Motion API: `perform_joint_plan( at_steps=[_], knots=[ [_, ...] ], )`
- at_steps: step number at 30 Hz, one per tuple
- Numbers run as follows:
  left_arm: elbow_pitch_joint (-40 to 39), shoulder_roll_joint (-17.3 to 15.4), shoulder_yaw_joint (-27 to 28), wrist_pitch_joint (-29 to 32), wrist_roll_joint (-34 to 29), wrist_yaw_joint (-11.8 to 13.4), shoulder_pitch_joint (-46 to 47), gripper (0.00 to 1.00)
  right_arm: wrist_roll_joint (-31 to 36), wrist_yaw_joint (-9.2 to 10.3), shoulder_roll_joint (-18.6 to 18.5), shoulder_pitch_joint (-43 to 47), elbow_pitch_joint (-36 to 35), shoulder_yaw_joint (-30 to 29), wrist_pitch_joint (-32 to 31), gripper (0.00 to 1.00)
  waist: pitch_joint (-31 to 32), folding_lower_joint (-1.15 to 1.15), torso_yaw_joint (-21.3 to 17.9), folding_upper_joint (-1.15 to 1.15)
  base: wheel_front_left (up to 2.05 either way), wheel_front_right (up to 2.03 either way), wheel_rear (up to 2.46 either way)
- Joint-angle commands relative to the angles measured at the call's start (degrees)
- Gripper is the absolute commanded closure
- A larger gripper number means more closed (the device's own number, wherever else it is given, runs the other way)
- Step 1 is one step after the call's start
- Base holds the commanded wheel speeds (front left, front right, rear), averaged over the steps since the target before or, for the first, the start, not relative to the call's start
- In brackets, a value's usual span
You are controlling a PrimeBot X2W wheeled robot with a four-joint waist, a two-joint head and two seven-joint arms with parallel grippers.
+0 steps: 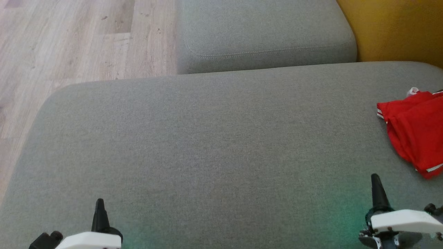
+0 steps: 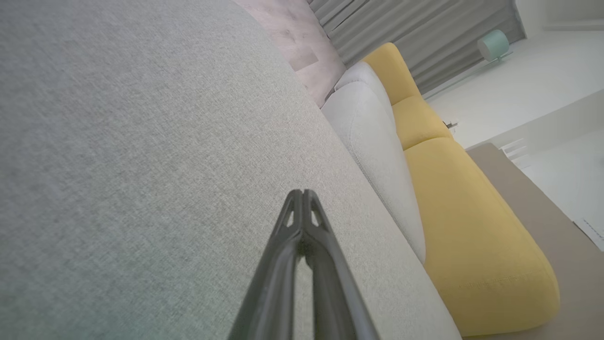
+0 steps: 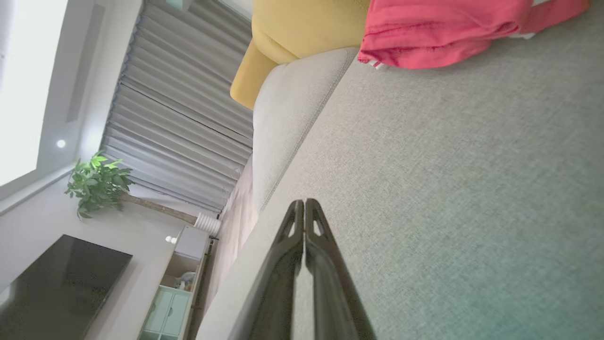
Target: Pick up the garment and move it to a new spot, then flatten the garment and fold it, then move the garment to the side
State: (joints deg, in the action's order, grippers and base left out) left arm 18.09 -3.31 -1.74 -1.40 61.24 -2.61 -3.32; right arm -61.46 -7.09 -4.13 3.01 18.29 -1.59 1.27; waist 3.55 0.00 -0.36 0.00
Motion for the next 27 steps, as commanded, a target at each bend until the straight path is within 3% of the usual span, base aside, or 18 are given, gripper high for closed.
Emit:
perform_joint_plan(
  at_steps=[1, 27],
  knots=[
    [-2.2, -0.1, 1.8, 0.4, 1.3, -0.7, 3.6, 1.0, -1.4, -0.25, -0.1, -3.5, -2.2, 0.3, -0.3, 1.0, -0.1, 0.0, 0.0, 0.0, 0.0, 0.0, 0.0],
    [-3.2, 0.2, 5.5, 4.7, 18.2, -3.1, 7.0, 1.0, -18.1, -0.33, 0.7, -6.7, -3.4, -2.7, -4.6, 1.0, -2.2, 0.0, 0.2, 0.0, 0.0, 0.0, 0.0]
  ],
)
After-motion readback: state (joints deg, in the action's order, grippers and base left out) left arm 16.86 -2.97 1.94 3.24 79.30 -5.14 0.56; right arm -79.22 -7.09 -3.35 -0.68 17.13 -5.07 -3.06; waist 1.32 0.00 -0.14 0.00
